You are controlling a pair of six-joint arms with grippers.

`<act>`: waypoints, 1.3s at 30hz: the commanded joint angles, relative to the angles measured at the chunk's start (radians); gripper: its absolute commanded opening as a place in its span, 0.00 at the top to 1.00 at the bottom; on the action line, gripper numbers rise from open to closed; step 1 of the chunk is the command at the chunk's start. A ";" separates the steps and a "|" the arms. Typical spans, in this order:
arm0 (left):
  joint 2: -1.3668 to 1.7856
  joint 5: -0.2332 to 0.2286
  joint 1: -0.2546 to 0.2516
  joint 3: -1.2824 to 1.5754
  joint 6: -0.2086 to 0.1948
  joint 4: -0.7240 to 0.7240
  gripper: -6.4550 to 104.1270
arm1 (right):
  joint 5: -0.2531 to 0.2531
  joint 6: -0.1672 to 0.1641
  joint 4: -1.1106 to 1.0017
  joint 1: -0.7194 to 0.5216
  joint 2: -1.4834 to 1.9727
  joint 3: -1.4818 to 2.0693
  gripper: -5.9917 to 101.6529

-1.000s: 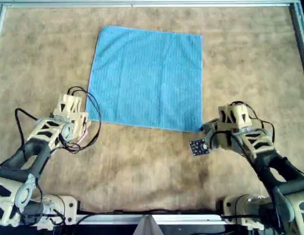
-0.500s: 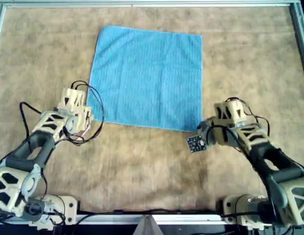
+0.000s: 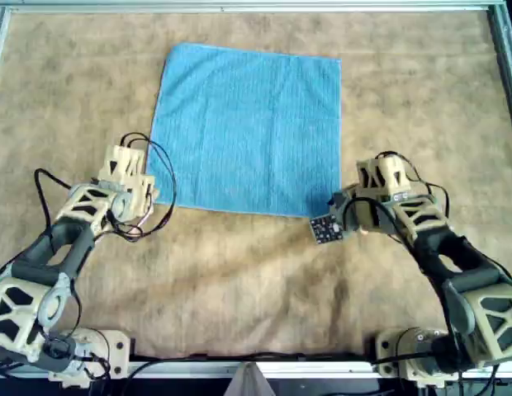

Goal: Fold a cloth

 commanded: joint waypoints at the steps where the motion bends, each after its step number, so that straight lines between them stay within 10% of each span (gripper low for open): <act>1: 0.017 -0.005 -0.018 -0.077 0.005 -0.017 0.37 | -0.009 -0.006 -0.044 0.003 0.008 -0.086 0.37; 20: 0.017 -0.005 -0.018 -0.080 0.005 -0.017 0.38 | -0.009 -0.006 -0.023 0.003 0.021 -0.129 0.38; 25: 0.018 -0.005 -0.018 -0.080 0.005 -0.015 0.40 | -0.008 -0.006 -0.021 0.003 0.018 -0.129 0.51; 39: 0.021 -0.003 -0.020 -0.081 0.003 -0.017 0.87 | -0.008 0.008 -0.040 0.003 0.028 -0.141 0.81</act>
